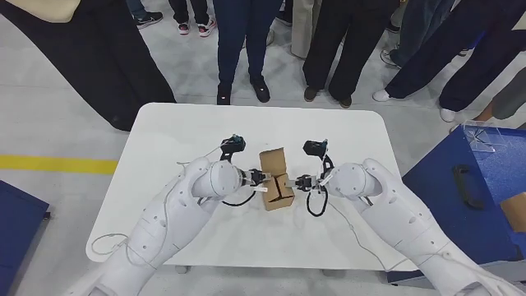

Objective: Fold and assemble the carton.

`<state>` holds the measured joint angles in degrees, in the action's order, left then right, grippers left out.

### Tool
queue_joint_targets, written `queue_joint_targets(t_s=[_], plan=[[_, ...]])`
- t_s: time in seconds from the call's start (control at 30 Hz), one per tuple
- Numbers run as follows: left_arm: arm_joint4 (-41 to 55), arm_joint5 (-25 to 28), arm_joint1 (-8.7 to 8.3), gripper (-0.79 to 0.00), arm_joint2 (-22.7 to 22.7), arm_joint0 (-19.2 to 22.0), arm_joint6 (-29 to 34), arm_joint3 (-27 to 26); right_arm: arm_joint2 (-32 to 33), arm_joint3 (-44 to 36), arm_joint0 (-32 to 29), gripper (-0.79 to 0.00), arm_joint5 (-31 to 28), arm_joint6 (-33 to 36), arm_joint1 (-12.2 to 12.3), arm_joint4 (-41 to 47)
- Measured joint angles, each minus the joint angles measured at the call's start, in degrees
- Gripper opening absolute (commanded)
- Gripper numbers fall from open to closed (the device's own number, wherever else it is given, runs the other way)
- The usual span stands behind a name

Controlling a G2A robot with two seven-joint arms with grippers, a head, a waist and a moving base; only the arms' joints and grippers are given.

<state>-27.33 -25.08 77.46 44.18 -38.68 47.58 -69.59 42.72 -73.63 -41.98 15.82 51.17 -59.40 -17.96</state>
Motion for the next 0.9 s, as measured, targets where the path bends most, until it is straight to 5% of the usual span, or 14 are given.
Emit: queue_joint_targets(t_s=[0.23, 0.33, 0.57, 0.9], plan=[[-8.3, 1.1, -4.25, 0.000, 12.5, -7.4, -7.1, -13.8, 2.3, -0.5, -0.2, 0.000, -0.2, 0.5, 0.0, 1.6], [-11.8, 1.9, -4.95, 0.000, 14.4, -7.9, -5.7, -14.6, 4.5, -1.9, -1.1, 0.000, -1.6, 2.3, 0.6, 3.2], [-15.7, 8.3, -3.12, 0.000, 8.5, 1.1, -2.7, -1.5, 9.4, -6.5, -5.8, 0.000, -6.6, 10.4, 2.9, 3.3], [-10.8, 15.4, 3.53, 0.000, -2.3, 12.1, -5.2, 18.6, 9.1, -9.0, -9.5, 0.000, -6.4, 10.6, 3.4, -1.0]])
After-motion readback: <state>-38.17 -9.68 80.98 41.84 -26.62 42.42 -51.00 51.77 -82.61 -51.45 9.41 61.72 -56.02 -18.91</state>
